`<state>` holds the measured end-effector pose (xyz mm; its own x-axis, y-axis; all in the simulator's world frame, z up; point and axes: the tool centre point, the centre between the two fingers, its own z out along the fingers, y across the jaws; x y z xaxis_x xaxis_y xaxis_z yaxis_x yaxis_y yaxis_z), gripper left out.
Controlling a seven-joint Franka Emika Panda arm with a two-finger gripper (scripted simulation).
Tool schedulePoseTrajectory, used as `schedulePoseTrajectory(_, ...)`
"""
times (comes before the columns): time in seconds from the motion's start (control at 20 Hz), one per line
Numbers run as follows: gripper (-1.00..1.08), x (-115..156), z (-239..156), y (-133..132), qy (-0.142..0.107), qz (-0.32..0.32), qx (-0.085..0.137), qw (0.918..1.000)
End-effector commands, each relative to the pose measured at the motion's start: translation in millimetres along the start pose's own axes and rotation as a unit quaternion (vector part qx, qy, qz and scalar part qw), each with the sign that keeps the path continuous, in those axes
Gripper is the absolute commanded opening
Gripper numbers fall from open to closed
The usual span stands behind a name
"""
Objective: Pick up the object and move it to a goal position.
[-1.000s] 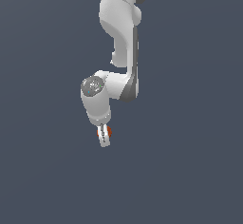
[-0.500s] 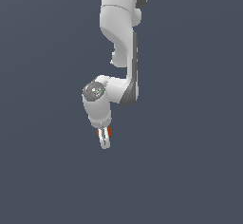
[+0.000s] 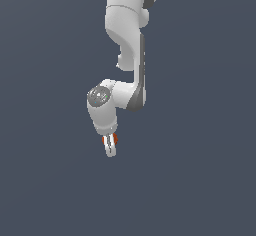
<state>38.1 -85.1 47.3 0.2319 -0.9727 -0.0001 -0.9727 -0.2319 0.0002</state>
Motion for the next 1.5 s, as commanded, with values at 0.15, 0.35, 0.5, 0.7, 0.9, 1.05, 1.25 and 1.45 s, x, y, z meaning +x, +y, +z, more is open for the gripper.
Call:
schedulePoseTrajectory(0.15,-1.00,-13.4,-3.5,-4.5,0.000,0.000,0.000,1.0000)
schedulePoseTrajectory(0.35,-1.00,-37.6,-10.0,-12.6,0.000,0.000,0.000,1.0000)
schedulePoseTrajectory(0.5,-1.00,-63.4,-17.1,-21.3,0.000,0.000,0.000,1.0000)
schedulePoseTrajectory(0.7,-1.00,-106.9,-29.0,-36.3,0.000,0.000,0.000,1.0000)
schedulePoseTrajectory(0.9,-1.00,-153.0,-42.0,-52.6,0.000,0.000,0.000,1.0000)
schedulePoseTrajectory(1.05,-1.00,-186.9,-51.3,-65.1,0.000,0.000,0.000,1.0000)
schedulePoseTrajectory(1.25,-1.00,-225.9,-62.1,-80.1,0.000,0.000,0.000,1.0000)
schedulePoseTrajectory(1.45,-1.00,-253.1,-69.7,-91.3,0.000,0.000,0.000,1.0000)
